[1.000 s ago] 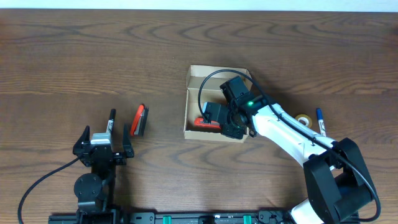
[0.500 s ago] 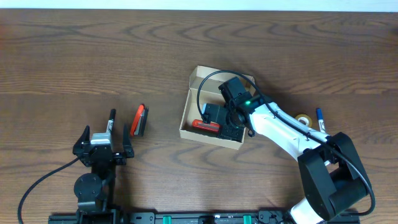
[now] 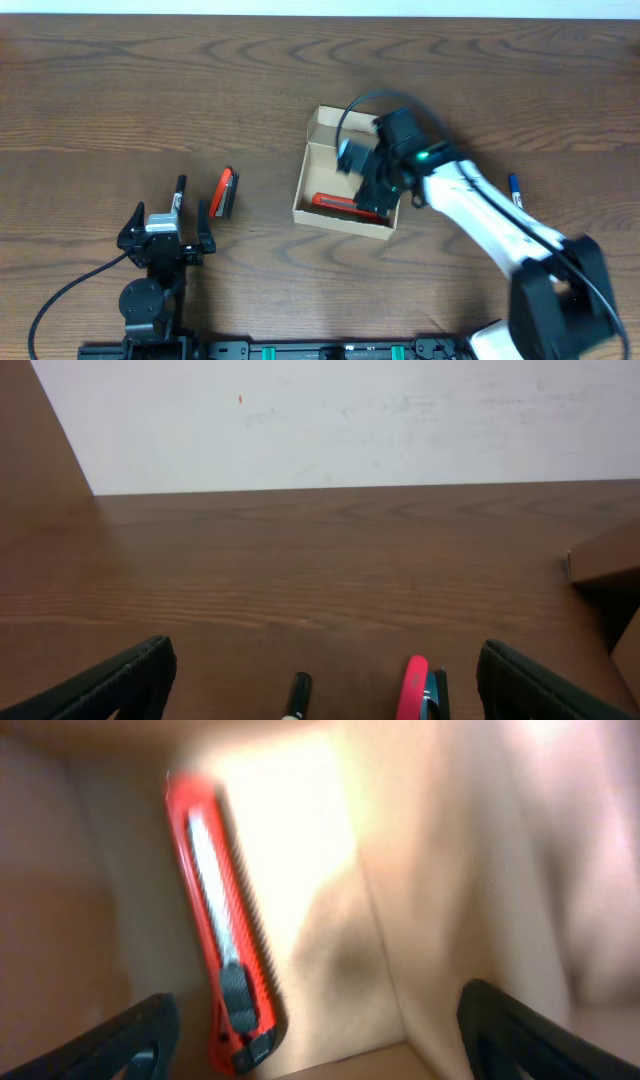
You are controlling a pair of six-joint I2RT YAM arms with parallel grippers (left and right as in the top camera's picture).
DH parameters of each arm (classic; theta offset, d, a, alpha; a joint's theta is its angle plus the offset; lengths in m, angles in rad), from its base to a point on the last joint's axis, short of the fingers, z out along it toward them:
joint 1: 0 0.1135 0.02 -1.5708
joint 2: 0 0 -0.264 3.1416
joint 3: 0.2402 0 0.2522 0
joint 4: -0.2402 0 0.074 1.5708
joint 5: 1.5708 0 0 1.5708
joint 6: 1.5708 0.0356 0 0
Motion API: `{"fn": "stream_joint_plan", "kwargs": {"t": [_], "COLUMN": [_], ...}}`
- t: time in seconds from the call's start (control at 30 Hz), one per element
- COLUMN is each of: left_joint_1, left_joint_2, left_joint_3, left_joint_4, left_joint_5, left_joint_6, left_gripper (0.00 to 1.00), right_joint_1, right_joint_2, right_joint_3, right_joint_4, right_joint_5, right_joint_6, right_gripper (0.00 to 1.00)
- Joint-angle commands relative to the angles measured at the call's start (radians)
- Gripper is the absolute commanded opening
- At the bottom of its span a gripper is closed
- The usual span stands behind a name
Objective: Pack container
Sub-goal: 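Open the right gripper and move it to the yellow tape roll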
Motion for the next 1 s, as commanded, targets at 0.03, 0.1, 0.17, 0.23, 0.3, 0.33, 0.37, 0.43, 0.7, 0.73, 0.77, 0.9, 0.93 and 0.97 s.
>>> {"fn": "stream_joint_plan", "kwargs": {"t": [0.03, 0.1, 0.17, 0.23, 0.3, 0.33, 0.37, 0.43, 0.7, 0.73, 0.77, 0.9, 0.93, 0.97], "left_joint_1": [-0.003, -0.003, -0.003, -0.003, -0.003, -0.003, -0.003, -0.003, -0.003, -0.003, -0.003, -0.003, -0.003, -0.003], "left_joint_2": [-0.004, 0.002, 0.012, 0.028, 0.053, 0.066, 0.078, 0.100, 0.136, 0.136, 0.136, 0.136, 0.136, 0.136], "left_joint_3": [-0.016, -0.011, -0.007, -0.003, 0.012, 0.029, 0.053, 0.105, 0.209, 0.209, 0.209, 0.209, 0.209, 0.209], "left_joint_4": [-0.053, -0.066, -0.072, -0.082, -0.108, -0.145, -0.200, -0.319, -0.461, -0.458, -0.459, -0.459, -0.459, -0.459], "left_joint_5": [-0.012, -0.035, -0.035, -0.048, -0.097, -0.131, -0.167, -0.219, -0.232, -0.232, -0.233, -0.232, -0.232, -0.231], "left_joint_6": [-0.018, -0.019, -0.023, -0.023, -0.023, -0.023, -0.026, -0.028, -0.086, -0.086, -0.086, -0.086, -0.086, -0.086], "left_gripper": [0.95, 0.95, 0.95, 0.95, 0.95, 0.95, 0.95, 0.95, 0.95, 0.95, 0.95, 0.95, 0.95, 0.95], "right_joint_1": [-0.092, -0.134, -0.179, -0.224, -0.271, -0.291, -0.310, -0.346, -0.435, -0.439, -0.445, -0.485, -0.504, -0.520], "right_joint_2": [-0.166, -0.214, -0.261, -0.304, -0.347, -0.366, -0.384, -0.414, -0.408, -0.396, -0.382, -0.309, -0.281, -0.256], "right_joint_3": [0.123, 0.164, 0.197, 0.222, 0.238, 0.244, 0.251, 0.269, 0.246, 0.226, 0.205, 0.118, 0.093, 0.077], "right_joint_4": [-0.063, -0.113, -0.150, -0.175, -0.195, -0.206, -0.223, -0.266, -0.501, -0.505, -0.504, -0.466, -0.444, -0.425], "right_joint_5": [-0.027, 0.000, 0.082, 0.160, 0.200, 0.211, 0.216, 0.218, 0.263, 0.276, 0.290, 0.300, 0.290, 0.278], "right_joint_6": [0.288, 0.348, 0.449, 0.533, 0.595, 0.621, 0.647, 0.709, 0.925, 0.925, 0.925, 0.932, 0.932, 0.932], "right_gripper": [0.69, 0.71, 0.78, 0.80, 0.84, 0.85, 0.87, 0.88, 0.82, 0.81, 0.81, 0.84, 0.84, 0.83]}}
